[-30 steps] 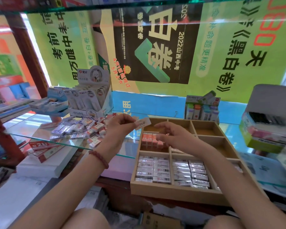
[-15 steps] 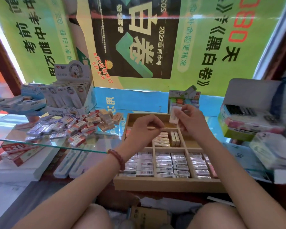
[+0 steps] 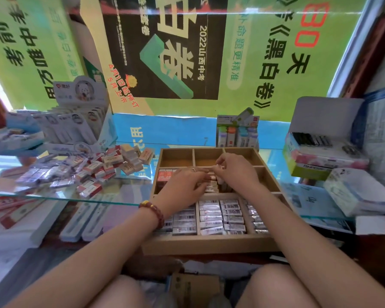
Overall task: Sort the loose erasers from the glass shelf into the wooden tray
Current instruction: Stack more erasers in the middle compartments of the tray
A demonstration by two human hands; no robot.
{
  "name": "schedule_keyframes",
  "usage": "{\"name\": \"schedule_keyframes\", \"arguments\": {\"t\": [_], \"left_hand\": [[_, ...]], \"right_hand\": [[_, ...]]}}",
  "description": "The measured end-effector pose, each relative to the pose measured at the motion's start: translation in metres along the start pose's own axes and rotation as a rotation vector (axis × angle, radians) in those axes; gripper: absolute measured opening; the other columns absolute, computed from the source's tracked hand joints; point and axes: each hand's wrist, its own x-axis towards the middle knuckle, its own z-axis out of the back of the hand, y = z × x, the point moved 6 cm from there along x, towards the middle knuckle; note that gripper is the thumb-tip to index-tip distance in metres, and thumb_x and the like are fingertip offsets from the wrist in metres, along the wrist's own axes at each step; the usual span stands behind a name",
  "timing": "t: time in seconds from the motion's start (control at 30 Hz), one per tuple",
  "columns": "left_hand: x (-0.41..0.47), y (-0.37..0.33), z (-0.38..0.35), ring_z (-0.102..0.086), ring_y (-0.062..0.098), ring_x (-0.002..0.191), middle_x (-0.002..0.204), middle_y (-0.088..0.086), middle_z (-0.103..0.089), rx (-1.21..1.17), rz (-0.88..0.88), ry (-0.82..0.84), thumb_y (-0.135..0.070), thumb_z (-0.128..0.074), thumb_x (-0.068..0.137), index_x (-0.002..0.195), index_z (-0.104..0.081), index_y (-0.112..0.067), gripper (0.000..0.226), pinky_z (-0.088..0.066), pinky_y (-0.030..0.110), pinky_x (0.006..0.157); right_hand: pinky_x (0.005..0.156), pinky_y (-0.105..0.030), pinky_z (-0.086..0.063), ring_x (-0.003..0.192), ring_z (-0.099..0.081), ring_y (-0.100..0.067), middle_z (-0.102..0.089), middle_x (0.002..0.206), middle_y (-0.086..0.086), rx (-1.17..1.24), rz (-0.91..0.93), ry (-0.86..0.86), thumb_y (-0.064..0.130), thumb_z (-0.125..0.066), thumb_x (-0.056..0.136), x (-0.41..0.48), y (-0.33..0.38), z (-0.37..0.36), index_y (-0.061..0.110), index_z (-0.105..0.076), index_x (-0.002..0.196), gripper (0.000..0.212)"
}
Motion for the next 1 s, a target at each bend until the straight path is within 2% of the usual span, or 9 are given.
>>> {"name": "schedule_keyframes", "arguments": {"t": [0.2, 0.3, 0.37, 0.47, 0.53, 0.63, 0.77, 0.87, 1.0], "left_hand": [[0.001, 0.001, -0.002, -0.052, 0.015, 0.116, 0.13, -0.005, -0.057, -0.005, -0.004, 0.005, -0.025, -0.047, 0.095, 0.121, -0.061, -0.022, 0.03, -0.037, 0.033, 0.104], [0.001, 0.002, -0.002, -0.053, 0.015, 0.112, 0.125, -0.004, -0.06, -0.008, -0.015, 0.001, -0.023, -0.047, 0.094, 0.121, -0.061, -0.022, 0.031, -0.038, 0.033, 0.102], [0.001, 0.002, -0.002, -0.054, 0.015, 0.107, 0.12, -0.002, -0.062, -0.015, -0.007, -0.003, -0.022, -0.047, 0.094, 0.122, -0.06, -0.021, 0.031, -0.038, 0.028, 0.096], [0.0, 0.004, -0.002, -0.054, 0.013, 0.104, 0.118, -0.002, -0.063, -0.04, 0.014, -0.004, -0.023, -0.048, 0.094, 0.119, -0.06, -0.021, 0.028, -0.039, 0.026, 0.093], [-0.001, 0.008, -0.002, -0.052, 0.013, 0.105, 0.119, -0.004, -0.061, -0.067, 0.029, -0.004, -0.025, -0.048, 0.094, 0.119, -0.06, -0.023, 0.027, -0.04, 0.028, 0.094], [0.0, 0.013, -0.004, -0.052, 0.013, 0.102, 0.117, -0.003, -0.061, -0.086, 0.049, 0.003, -0.028, -0.049, 0.094, 0.117, -0.06, -0.026, 0.026, -0.042, 0.03, 0.093], [-0.001, 0.013, -0.002, -0.051, 0.012, 0.094, 0.104, -0.003, -0.062, -0.09, 0.05, -0.018, -0.029, -0.05, 0.093, 0.115, -0.06, -0.028, 0.024, -0.043, 0.032, 0.089], [-0.004, 0.012, 0.004, -0.048, 0.009, 0.09, 0.099, -0.004, -0.061, -0.125, 0.044, -0.048, -0.024, -0.051, 0.093, 0.115, -0.061, -0.025, 0.024, -0.039, 0.027, 0.082], [-0.008, 0.019, 0.02, -0.05, 0.01, 0.108, 0.116, -0.007, -0.061, -0.158, 0.061, -0.14, -0.018, -0.052, 0.091, 0.109, -0.064, -0.023, 0.022, -0.036, 0.026, 0.091]], "right_hand": [[0.066, -0.026, -0.051, 0.079, -0.063, -0.015, -0.064, 0.091, 0.0, -0.078, -0.03, 0.035, 0.029, -0.062, 0.089, 0.003, 0.004, -0.002, 0.017, -0.063, 0.104, 0.019], [0.067, -0.029, -0.049, 0.087, -0.063, -0.018, -0.065, 0.1, -0.001, -0.165, -0.001, 0.017, 0.035, -0.061, 0.09, 0.004, 0.006, -0.005, 0.018, -0.055, 0.112, 0.028], [0.068, -0.03, -0.049, 0.089, -0.064, -0.02, -0.065, 0.101, 0.0, -0.205, 0.032, -0.022, 0.043, -0.056, 0.092, 0.004, 0.007, -0.008, 0.018, -0.051, 0.114, 0.034], [0.063, -0.029, -0.046, 0.085, -0.063, -0.019, -0.066, 0.099, -0.002, -0.087, 0.016, -0.11, 0.04, -0.042, 0.099, 0.004, 0.003, 0.001, 0.017, -0.054, 0.111, 0.029], [0.061, -0.026, -0.041, 0.081, -0.059, -0.017, -0.065, 0.098, -0.002, 0.019, -0.001, -0.138, 0.03, -0.043, 0.1, 0.004, -0.004, 0.016, 0.016, -0.057, 0.109, 0.022], [0.066, -0.025, -0.039, 0.079, -0.054, -0.012, -0.059, 0.085, 0.006, 0.084, 0.025, 0.023, 0.021, -0.057, 0.091, 0.001, -0.011, 0.029, 0.021, -0.06, 0.094, 0.004], [0.067, -0.025, -0.042, 0.072, -0.05, -0.006, -0.05, 0.074, 0.013, 0.049, 0.05, 0.24, 0.019, -0.071, 0.081, -0.01, -0.007, 0.024, 0.025, -0.06, 0.079, 0.012], [0.069, -0.026, -0.044, 0.075, -0.052, -0.008, -0.052, 0.074, 0.014, 0.031, 0.08, 0.201, 0.024, -0.065, 0.086, -0.012, -0.001, 0.027, 0.024, -0.06, 0.079, 0.009], [0.066, -0.023, -0.044, 0.074, -0.054, -0.006, -0.055, 0.076, 0.014, 0.126, 0.097, 0.107, 0.023, -0.057, 0.09, -0.012, 0.006, 0.036, 0.021, -0.063, 0.087, 0.007]]}}
